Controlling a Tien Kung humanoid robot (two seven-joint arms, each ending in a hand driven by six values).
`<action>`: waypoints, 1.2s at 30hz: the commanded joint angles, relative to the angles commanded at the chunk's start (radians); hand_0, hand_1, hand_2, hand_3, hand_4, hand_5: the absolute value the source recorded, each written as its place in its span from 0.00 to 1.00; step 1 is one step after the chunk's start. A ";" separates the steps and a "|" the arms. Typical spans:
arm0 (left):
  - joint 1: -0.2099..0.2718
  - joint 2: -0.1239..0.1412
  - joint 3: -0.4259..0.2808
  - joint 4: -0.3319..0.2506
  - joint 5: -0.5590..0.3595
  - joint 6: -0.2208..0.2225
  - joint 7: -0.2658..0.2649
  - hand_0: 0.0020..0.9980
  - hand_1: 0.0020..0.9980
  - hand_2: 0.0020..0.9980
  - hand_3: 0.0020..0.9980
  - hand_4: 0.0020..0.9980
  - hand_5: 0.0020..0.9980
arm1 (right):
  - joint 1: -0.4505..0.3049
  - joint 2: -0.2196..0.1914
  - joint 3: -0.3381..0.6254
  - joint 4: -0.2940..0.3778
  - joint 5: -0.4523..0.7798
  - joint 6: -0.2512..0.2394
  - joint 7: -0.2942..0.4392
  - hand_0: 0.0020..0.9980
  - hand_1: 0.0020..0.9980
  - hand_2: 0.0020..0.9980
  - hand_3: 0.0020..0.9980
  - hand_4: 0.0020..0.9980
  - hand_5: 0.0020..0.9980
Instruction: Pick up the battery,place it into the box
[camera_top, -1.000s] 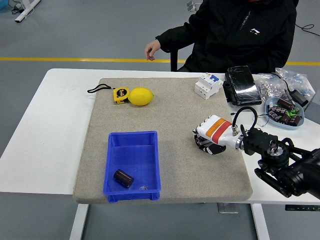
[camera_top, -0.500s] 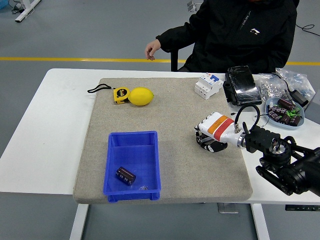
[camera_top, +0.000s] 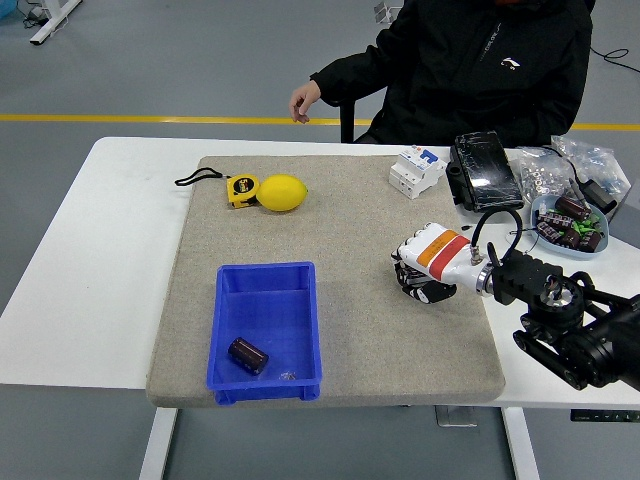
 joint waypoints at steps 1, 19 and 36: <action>0.000 0.000 0.001 0.000 -0.002 0.000 0.000 0.77 0.76 0.77 0.61 0.67 0.60 | 0.000 0.000 0.001 0.002 0.000 0.000 0.000 0.15 0.39 0.47 0.49 0.70 0.24; 0.001 0.000 0.004 0.000 -0.002 -0.001 0.000 0.77 0.76 0.77 0.61 0.68 0.60 | 0.000 -0.003 0.015 -0.006 -0.022 0.092 -0.074 0.39 0.53 0.58 0.60 0.78 0.25; 0.014 0.003 -0.009 -0.001 0.019 -0.003 0.004 0.77 0.76 0.77 0.61 0.68 0.60 | -0.007 -0.014 0.027 -0.002 -0.022 0.094 -0.082 0.46 0.58 0.62 0.65 0.85 0.27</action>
